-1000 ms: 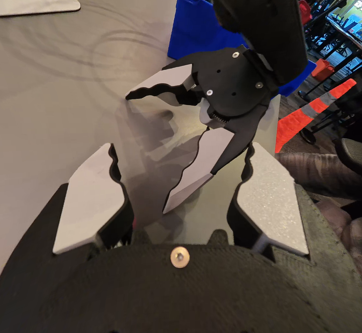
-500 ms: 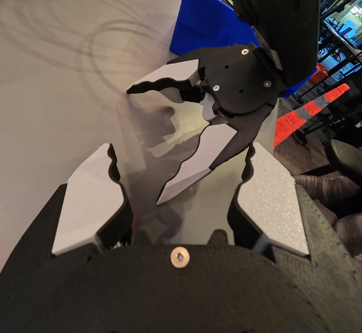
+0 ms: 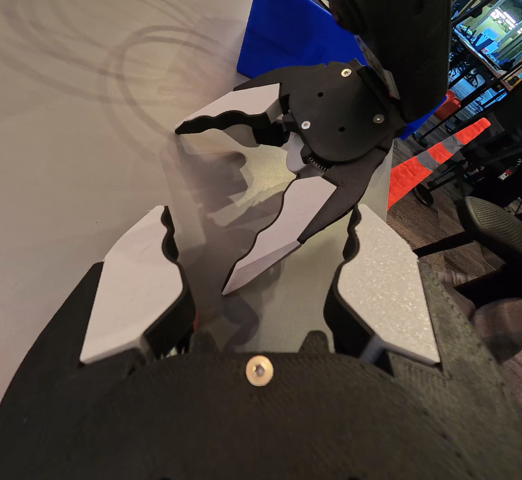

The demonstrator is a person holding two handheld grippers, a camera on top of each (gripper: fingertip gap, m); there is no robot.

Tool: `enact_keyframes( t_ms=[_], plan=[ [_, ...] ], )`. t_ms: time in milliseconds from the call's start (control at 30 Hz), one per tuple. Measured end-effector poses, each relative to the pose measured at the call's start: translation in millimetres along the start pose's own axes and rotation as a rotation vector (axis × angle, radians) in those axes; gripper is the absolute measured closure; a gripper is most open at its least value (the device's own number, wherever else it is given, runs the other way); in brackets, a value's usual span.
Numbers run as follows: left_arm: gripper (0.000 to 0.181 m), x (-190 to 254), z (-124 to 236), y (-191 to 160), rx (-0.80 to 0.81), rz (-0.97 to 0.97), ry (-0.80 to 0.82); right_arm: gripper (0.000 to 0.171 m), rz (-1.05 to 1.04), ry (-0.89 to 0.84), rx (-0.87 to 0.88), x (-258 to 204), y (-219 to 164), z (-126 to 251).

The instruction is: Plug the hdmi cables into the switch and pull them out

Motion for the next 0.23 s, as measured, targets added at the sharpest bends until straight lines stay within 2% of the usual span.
enact_keyframes(
  t_ms=[233],
  plan=[
    [0.068,-0.7,-0.2,-0.3,-0.004,0.008,-0.018,0.024,0.0,0.0,0.0,0.1,-0.1,0.1]
  ],
)
Point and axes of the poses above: each gripper's, where its closed fingertips meet, z back along the fingers, y out of its top, x = y × z across the jaws, the point moved 10 cm from there along z, back along the fingers, and after that the axes turned 13 degrees about -y, right-handed, at the moved point
